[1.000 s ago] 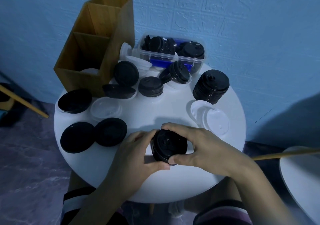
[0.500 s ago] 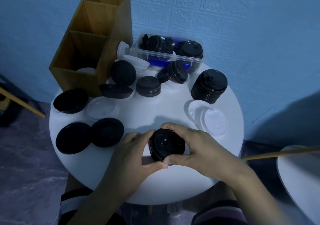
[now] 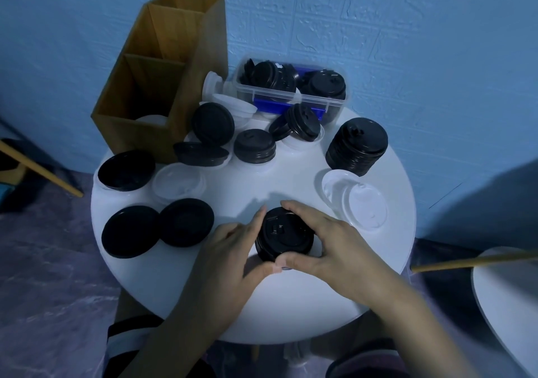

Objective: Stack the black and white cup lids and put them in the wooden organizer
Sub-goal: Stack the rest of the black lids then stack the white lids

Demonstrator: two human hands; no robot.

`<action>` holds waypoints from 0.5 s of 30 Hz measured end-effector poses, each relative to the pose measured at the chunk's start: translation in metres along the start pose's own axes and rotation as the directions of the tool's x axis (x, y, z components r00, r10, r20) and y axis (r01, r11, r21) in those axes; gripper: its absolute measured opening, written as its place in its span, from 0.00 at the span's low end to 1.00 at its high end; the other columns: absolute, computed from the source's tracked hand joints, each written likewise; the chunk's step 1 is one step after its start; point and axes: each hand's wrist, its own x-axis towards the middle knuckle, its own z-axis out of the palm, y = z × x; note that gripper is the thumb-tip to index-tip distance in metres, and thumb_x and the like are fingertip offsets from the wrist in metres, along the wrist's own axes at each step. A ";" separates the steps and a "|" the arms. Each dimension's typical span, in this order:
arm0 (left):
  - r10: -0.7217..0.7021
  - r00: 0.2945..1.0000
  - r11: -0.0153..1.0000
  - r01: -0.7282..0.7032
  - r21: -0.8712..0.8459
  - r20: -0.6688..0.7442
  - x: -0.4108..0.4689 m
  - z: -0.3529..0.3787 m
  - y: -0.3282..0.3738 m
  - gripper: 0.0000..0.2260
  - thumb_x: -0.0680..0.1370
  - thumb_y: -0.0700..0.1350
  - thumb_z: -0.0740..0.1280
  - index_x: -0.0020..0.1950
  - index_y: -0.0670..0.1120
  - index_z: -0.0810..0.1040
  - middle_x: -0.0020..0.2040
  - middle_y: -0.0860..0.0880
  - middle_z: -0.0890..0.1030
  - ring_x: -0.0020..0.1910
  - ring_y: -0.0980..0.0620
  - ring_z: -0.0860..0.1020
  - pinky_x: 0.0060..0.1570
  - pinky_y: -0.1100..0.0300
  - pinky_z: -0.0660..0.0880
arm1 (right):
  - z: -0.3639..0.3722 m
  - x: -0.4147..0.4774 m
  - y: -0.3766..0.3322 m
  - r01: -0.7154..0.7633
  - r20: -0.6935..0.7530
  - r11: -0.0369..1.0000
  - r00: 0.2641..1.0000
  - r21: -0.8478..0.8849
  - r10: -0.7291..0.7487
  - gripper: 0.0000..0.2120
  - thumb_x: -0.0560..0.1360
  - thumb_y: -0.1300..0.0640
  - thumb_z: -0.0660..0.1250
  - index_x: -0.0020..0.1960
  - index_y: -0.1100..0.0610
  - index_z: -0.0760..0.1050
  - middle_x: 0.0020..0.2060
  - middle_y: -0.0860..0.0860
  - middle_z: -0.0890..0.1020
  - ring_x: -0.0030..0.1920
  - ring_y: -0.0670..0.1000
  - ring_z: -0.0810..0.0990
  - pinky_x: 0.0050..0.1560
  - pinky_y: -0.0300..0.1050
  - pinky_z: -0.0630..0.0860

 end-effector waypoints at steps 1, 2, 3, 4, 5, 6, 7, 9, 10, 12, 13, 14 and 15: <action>0.000 1.000 1.000 0.000 -0.002 0.009 0.000 -0.001 0.000 0.38 0.73 0.69 0.62 0.80 0.63 0.53 0.51 0.65 0.70 0.57 0.63 0.67 0.52 0.68 0.66 | 0.000 0.000 0.000 -0.002 0.005 1.000 1.000 -0.001 0.002 0.39 0.71 0.36 0.73 0.77 0.39 0.61 0.61 0.27 0.71 0.61 0.27 0.67 0.60 0.21 0.61; -0.001 1.000 1.000 0.001 -0.008 0.017 0.000 -0.002 0.000 0.39 0.73 0.68 0.64 0.80 0.62 0.55 0.51 0.65 0.69 0.57 0.63 0.67 0.53 0.70 0.65 | -0.001 0.000 0.000 -0.004 0.009 1.000 1.000 -0.002 0.004 0.39 0.71 0.37 0.73 0.78 0.39 0.61 0.62 0.27 0.71 0.62 0.28 0.67 0.60 0.20 0.61; -0.004 1.000 1.000 0.004 -0.020 0.022 0.000 -0.002 0.000 0.39 0.73 0.67 0.67 0.80 0.63 0.55 0.52 0.66 0.69 0.58 0.64 0.67 0.53 0.71 0.64 | -0.001 0.000 0.000 -0.006 0.014 1.000 1.000 -0.001 0.006 0.39 0.71 0.37 0.73 0.78 0.39 0.61 0.62 0.27 0.70 0.62 0.29 0.67 0.60 0.20 0.61; -0.009 1.000 1.000 0.010 -0.029 0.029 0.000 -0.003 -0.001 0.39 0.73 0.65 0.69 0.80 0.63 0.54 0.52 0.66 0.68 0.59 0.64 0.67 0.53 0.73 0.64 | -0.002 0.001 0.000 -0.009 0.018 1.000 1.000 0.001 0.009 0.39 0.71 0.37 0.73 0.78 0.38 0.61 0.61 0.26 0.70 0.62 0.30 0.67 0.60 0.20 0.61; -0.013 0.999 0.999 0.014 -0.029 0.033 0.000 -0.004 -0.001 0.39 0.72 0.65 0.70 0.79 0.64 0.54 0.52 0.68 0.67 0.59 0.65 0.66 0.53 0.73 0.63 | -0.002 0.001 0.000 -0.010 0.022 1.000 1.000 0.005 0.010 0.39 0.71 0.38 0.74 0.78 0.38 0.61 0.61 0.26 0.70 0.63 0.30 0.67 0.60 0.20 0.61; -0.011 0.999 1.000 0.012 -0.018 0.032 0.000 -0.005 -0.001 0.40 0.71 0.67 0.69 0.79 0.64 0.55 0.52 0.69 0.67 0.59 0.66 0.66 0.53 0.73 0.64 | -0.002 0.002 -0.001 -0.012 0.027 1.000 1.000 0.012 0.012 0.39 0.71 0.38 0.74 0.78 0.38 0.61 0.62 0.27 0.71 0.64 0.31 0.68 0.60 0.20 0.61; -0.007 0.999 1.000 0.007 -0.001 0.031 0.001 -0.005 0.000 0.41 0.70 0.69 0.67 0.80 0.63 0.57 0.52 0.70 0.68 0.59 0.66 0.66 0.53 0.73 0.64 | -0.002 0.002 -0.001 -0.016 0.032 1.000 0.999 0.022 0.015 0.39 0.71 0.38 0.74 0.77 0.37 0.61 0.63 0.28 0.71 0.64 0.32 0.68 0.60 0.21 0.61; -0.011 1.000 1.000 0.011 0.016 0.028 0.001 -0.004 0.002 0.43 0.68 0.69 0.69 0.80 0.60 0.59 0.51 0.73 0.68 0.58 0.66 0.66 0.53 0.72 0.64 | -0.003 0.006 0.000 -0.031 0.040 0.998 0.999 0.054 0.029 0.39 0.71 0.38 0.75 0.77 0.36 0.61 0.64 0.29 0.72 0.66 0.33 0.69 0.62 0.22 0.63; -0.016 1.000 1.000 0.015 0.022 0.018 0.002 -0.003 0.003 0.43 0.68 0.66 0.73 0.80 0.59 0.60 0.51 0.75 0.67 0.57 0.65 0.66 0.53 0.72 0.64 | -0.005 0.008 0.001 -0.036 0.060 0.996 0.998 0.079 0.031 0.39 0.70 0.38 0.75 0.77 0.36 0.61 0.66 0.30 0.73 0.66 0.34 0.70 0.64 0.25 0.64; -0.025 1.000 0.999 0.025 0.040 -0.007 0.004 -0.002 0.004 0.42 0.69 0.62 0.76 0.79 0.58 0.62 0.50 0.76 0.64 0.55 0.66 0.65 0.53 0.71 0.64 | -0.011 0.012 0.004 -0.040 0.128 0.986 0.992 0.163 0.019 0.40 0.70 0.36 0.74 0.77 0.38 0.63 0.67 0.31 0.74 0.68 0.33 0.71 0.69 0.32 0.66; -0.022 1.000 0.998 0.023 0.051 -0.016 0.005 -0.003 0.004 0.42 0.69 0.60 0.76 0.79 0.57 0.62 0.50 0.76 0.64 0.55 0.67 0.64 0.53 0.71 0.64 | -0.016 0.015 0.003 -0.044 0.156 0.974 0.988 0.223 0.009 0.39 0.70 0.35 0.74 0.77 0.40 0.65 0.67 0.33 0.75 0.68 0.33 0.72 0.70 0.35 0.67; -0.016 1.000 0.998 0.017 0.056 -0.026 0.005 -0.003 0.003 0.41 0.70 0.60 0.77 0.79 0.57 0.62 0.51 0.76 0.64 0.55 0.68 0.63 0.53 0.71 0.64 | -0.020 0.019 0.003 -0.050 0.164 0.960 0.986 0.277 0.004 0.38 0.70 0.35 0.73 0.77 0.42 0.66 0.68 0.35 0.76 0.68 0.33 0.72 0.71 0.38 0.69; -0.012 0.999 0.999 0.013 0.050 -0.033 0.005 -0.004 0.004 0.41 0.70 0.59 0.77 0.79 0.57 0.63 0.51 0.75 0.64 0.55 0.68 0.63 0.53 0.71 0.64 | -0.025 0.025 0.002 -0.048 0.135 0.948 0.991 0.315 0.005 0.36 0.71 0.36 0.71 0.76 0.45 0.68 0.68 0.38 0.77 0.68 0.34 0.73 0.71 0.39 0.70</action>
